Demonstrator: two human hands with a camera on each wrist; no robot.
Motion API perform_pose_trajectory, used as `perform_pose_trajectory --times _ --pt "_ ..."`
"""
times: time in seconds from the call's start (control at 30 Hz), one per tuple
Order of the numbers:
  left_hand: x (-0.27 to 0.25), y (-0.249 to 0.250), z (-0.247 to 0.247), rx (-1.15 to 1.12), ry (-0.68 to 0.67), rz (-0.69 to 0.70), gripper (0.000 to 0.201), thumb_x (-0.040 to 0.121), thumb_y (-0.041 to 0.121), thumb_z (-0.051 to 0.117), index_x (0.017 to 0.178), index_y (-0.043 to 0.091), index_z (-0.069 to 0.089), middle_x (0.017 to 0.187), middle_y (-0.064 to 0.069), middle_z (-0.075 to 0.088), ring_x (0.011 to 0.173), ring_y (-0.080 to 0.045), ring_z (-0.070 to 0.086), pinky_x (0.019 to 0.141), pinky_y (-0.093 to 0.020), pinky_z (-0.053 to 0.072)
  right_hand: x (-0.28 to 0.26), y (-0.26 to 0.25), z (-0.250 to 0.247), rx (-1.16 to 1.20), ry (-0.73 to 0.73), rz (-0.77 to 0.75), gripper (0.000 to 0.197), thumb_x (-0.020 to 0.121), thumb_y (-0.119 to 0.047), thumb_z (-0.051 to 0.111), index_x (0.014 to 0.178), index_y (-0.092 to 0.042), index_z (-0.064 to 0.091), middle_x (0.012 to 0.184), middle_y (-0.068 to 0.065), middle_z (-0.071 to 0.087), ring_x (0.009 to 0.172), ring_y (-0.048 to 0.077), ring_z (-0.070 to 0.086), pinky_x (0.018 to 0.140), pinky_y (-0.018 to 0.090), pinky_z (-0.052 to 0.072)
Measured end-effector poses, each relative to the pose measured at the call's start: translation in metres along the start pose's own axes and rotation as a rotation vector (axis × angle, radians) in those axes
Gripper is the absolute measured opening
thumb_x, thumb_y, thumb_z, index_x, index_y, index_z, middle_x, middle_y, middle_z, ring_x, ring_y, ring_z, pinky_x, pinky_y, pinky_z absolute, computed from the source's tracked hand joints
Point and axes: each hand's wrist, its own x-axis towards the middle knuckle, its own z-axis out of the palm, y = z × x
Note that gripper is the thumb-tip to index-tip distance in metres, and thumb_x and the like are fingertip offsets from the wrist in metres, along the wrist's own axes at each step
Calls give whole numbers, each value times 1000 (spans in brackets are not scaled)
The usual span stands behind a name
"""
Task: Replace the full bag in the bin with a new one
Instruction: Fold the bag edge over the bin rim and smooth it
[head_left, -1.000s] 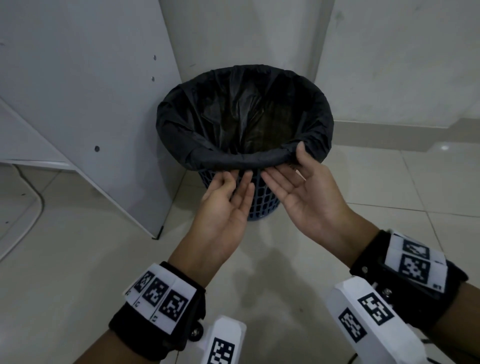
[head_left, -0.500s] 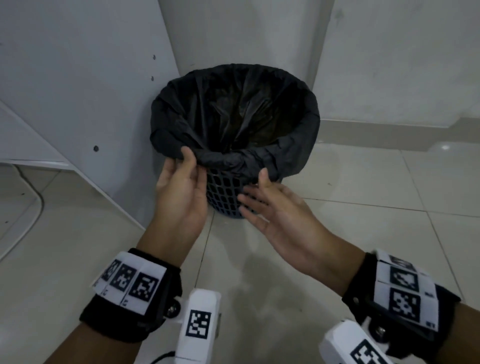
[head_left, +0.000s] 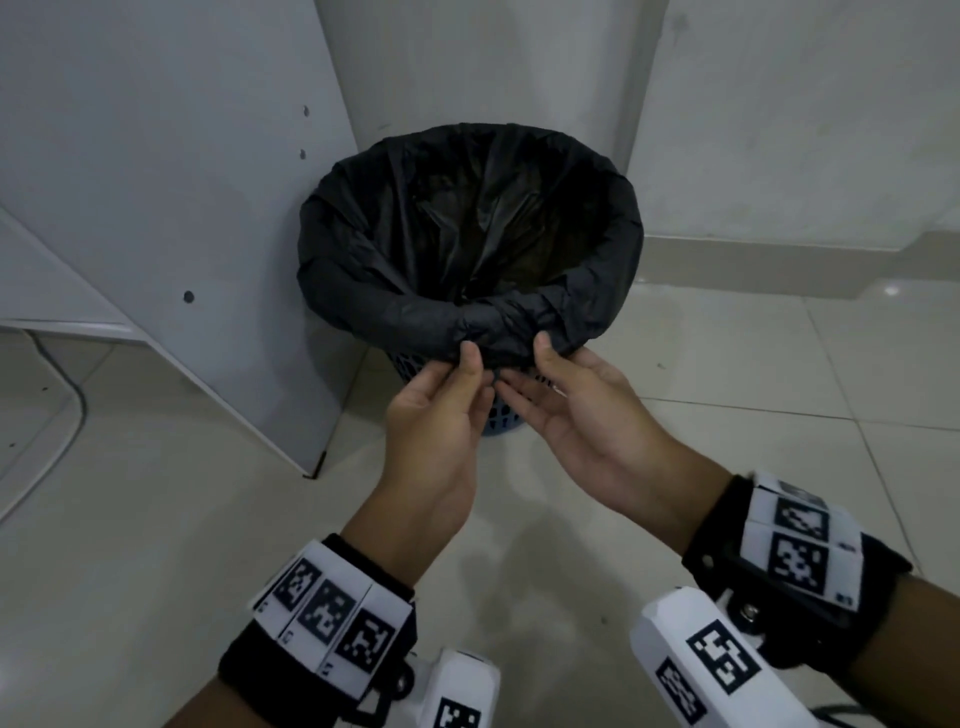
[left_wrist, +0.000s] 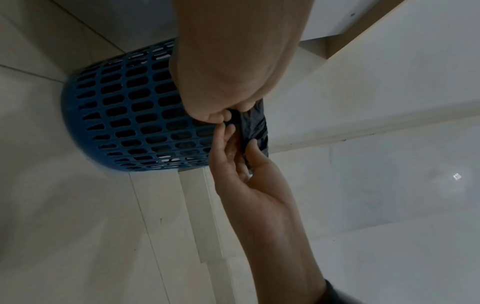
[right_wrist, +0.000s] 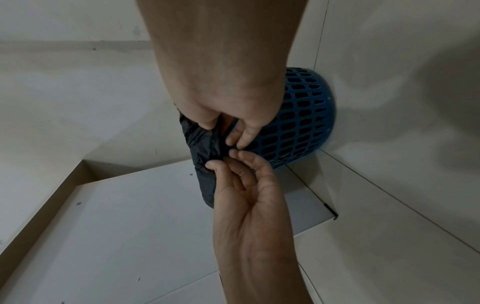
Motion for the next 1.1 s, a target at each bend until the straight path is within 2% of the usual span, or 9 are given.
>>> perform_pose_trajectory --times 0.17,0.33,0.43,0.6,0.73,0.83,0.93,1.03,1.1 --pt "0 4 2 -16 -1 -5 15 99 18 58 96 10 71 85 1 71 79 -5 66 79 -19 55 3 -3 -3 38 -2 -38 40 99 -26 57 130 0 54 120 13 71 110 24 69 98 37 55" --pt "-1 4 6 -93 -33 -62 20 102 22 53 106 10 68 90 0 70 80 -7 64 85 -23 56 6 -1 -6 33 11 -56 26 99 -19 56 119 -2 60 112 12 73 105 23 70 93 34 57" --pt "-1 2 7 -112 -27 -76 19 101 25 55 111 15 67 90 3 71 80 -7 64 85 -24 55 8 2 -9 -27 35 -49 24 98 -21 58 114 -3 62 117 16 70 105 24 67 91 34 58" --pt "-3 -4 5 -51 -51 -99 30 100 36 55 125 21 62 98 5 73 82 -7 66 78 -25 56 11 4 -14 -35 58 -58 15 94 -23 63 93 -8 62 75 4 61 71 11 60 91 35 58" --pt "-5 -3 8 -40 -63 -135 28 98 42 55 115 24 68 103 4 74 89 -10 64 78 -25 54 12 5 -14 -55 45 -51 16 94 -25 63 91 -10 64 75 3 62 68 10 59 91 34 58" --pt "-2 -3 10 -51 -44 -145 26 97 41 56 107 22 70 97 2 72 83 -10 61 74 -24 55 14 5 -14 -82 53 -49 19 94 -27 64 86 -11 63 76 5 63 65 11 61 78 27 58" --pt "1 -3 9 -51 -29 -149 24 100 38 54 101 22 71 89 3 69 73 -8 56 71 -23 54 18 4 -14 -94 58 -45 18 94 -26 63 89 -9 62 79 6 61 67 11 60 75 26 58" --pt "1 -3 10 -29 -5 -135 21 101 37 53 101 24 69 80 8 64 65 -4 52 69 -23 52 20 1 -15 -64 48 -52 16 95 -21 62 104 -8 64 94 6 67 76 11 62 75 25 59" --pt "0 -3 11 -16 27 -139 21 98 38 58 109 25 70 81 9 63 64 -3 50 70 -22 51 21 0 -15 -39 46 -71 9 95 -18 63 101 -11 64 93 3 72 79 11 67 75 24 58"
